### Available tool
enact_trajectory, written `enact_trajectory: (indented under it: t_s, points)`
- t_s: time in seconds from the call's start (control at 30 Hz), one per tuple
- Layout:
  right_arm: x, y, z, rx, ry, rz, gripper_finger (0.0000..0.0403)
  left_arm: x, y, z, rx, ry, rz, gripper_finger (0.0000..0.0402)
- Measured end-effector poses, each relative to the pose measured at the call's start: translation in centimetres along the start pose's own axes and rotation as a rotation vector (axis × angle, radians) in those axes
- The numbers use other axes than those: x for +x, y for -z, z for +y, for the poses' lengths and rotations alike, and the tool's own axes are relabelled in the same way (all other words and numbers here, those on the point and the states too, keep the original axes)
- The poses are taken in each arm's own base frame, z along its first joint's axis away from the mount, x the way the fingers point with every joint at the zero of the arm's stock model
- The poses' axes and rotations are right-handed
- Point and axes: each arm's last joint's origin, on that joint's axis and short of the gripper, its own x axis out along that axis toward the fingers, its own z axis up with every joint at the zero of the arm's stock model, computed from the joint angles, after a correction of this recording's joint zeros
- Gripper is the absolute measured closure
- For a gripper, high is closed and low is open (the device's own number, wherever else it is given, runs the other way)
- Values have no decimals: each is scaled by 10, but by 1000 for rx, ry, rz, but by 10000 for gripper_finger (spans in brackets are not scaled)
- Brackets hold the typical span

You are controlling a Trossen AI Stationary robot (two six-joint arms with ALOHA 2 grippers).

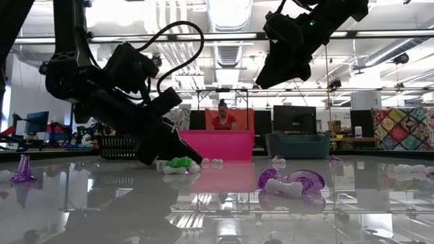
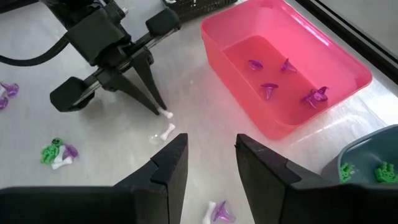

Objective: Sort Halloween decoration
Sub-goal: Put the white bone toy into the black bin

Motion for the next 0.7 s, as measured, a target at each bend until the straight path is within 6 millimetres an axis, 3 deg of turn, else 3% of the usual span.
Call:
enact_trajectory:
  t_s: [0.2, 0.4, 0.53, 0.7]
  points:
    - [0, 0, 0, 0, -1, 0, 273, -25, -17, 6, -22, -5, -81, 401]
    - [0, 0, 0, 1, 0, 0, 273, -68, -34, 19, -89, -25, -209, 401]
    - [0, 0, 0, 1, 0, -1, 273, -93, -36, 32, -132, -208, -200, 401]
    - [0, 0, 0, 10, -1, -3, 273, -112, -25, 54, -163, -516, -42, 401]
